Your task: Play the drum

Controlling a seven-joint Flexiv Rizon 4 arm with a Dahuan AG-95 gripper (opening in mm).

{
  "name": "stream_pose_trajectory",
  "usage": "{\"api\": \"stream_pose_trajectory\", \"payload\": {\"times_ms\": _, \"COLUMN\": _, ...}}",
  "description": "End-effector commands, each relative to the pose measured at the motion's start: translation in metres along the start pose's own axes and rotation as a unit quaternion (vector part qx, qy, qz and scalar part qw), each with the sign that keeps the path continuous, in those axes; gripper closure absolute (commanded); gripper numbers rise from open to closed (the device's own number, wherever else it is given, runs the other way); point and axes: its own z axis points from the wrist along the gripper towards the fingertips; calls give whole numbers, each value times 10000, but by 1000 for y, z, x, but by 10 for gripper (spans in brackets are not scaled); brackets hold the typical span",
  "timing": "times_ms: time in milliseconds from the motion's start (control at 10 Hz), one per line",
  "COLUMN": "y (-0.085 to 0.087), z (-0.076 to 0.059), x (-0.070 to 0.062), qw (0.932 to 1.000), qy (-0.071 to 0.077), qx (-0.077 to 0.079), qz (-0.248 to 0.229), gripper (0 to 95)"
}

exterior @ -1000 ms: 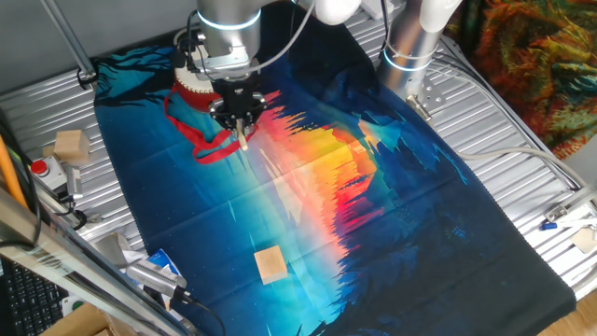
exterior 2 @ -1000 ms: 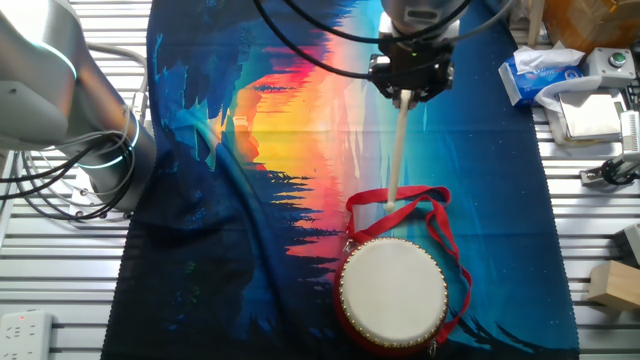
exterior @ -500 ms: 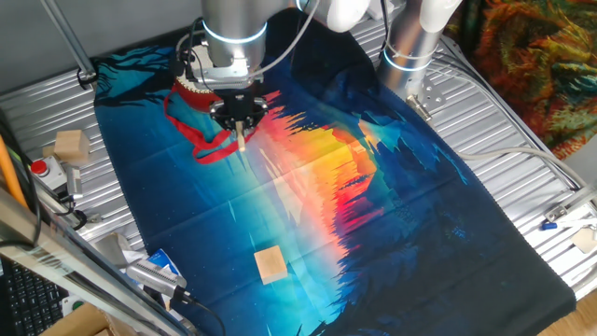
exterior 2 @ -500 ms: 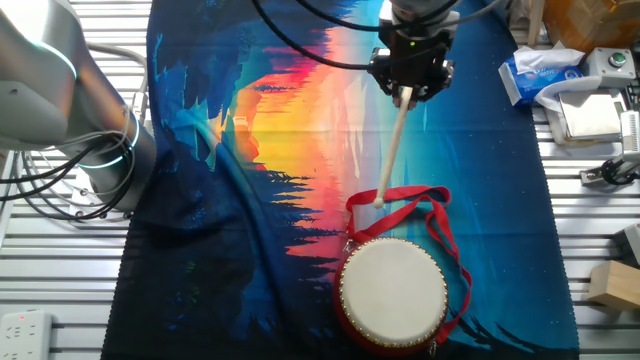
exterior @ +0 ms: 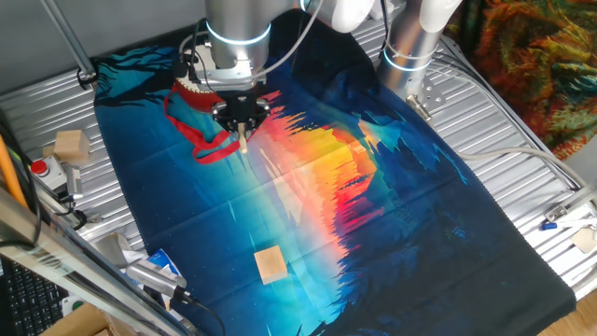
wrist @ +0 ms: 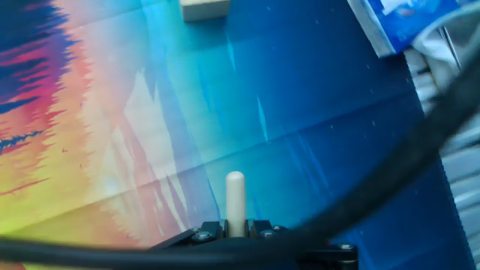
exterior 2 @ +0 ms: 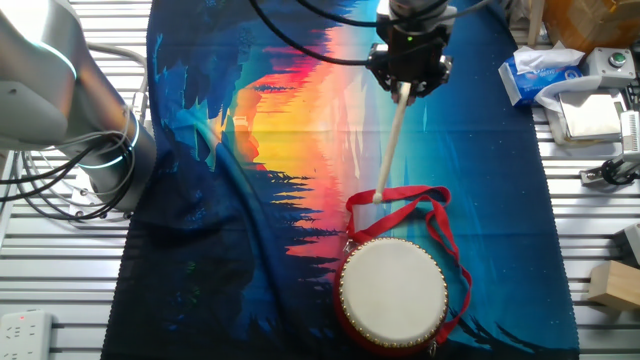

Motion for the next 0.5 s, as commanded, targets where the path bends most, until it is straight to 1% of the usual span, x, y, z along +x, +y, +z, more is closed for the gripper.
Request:
{"api": "stream_pose_trajectory", "payload": {"times_ms": 100, "y": 5, "z": -4, "x": 1, "qw": 9921, "qy": -433, "qx": -65, "qz": -1173, "gripper": 950}}
{"api": "stream_pose_trajectory", "payload": {"times_ms": 200, "y": 4, "z": -4, "x": 3, "qw": 9921, "qy": -434, "qx": -59, "qz": -1172, "gripper": 950}}
{"api": "stream_pose_trajectory", "payload": {"times_ms": 300, "y": 1, "z": -3, "x": 8, "qw": 9920, "qy": -465, "qx": -52, "qz": -1175, "gripper": 950}}
{"api": "stream_pose_trajectory", "payload": {"times_ms": 400, "y": -1, "z": -3, "x": 15, "qw": 9928, "qy": -498, "qx": -51, "qz": -1091, "gripper": 950}}
{"api": "stream_pose_trajectory", "payload": {"times_ms": 500, "y": 0, "z": -4, "x": 19, "qw": 9934, "qy": -499, "qx": -42, "qz": -1031, "gripper": 950}}
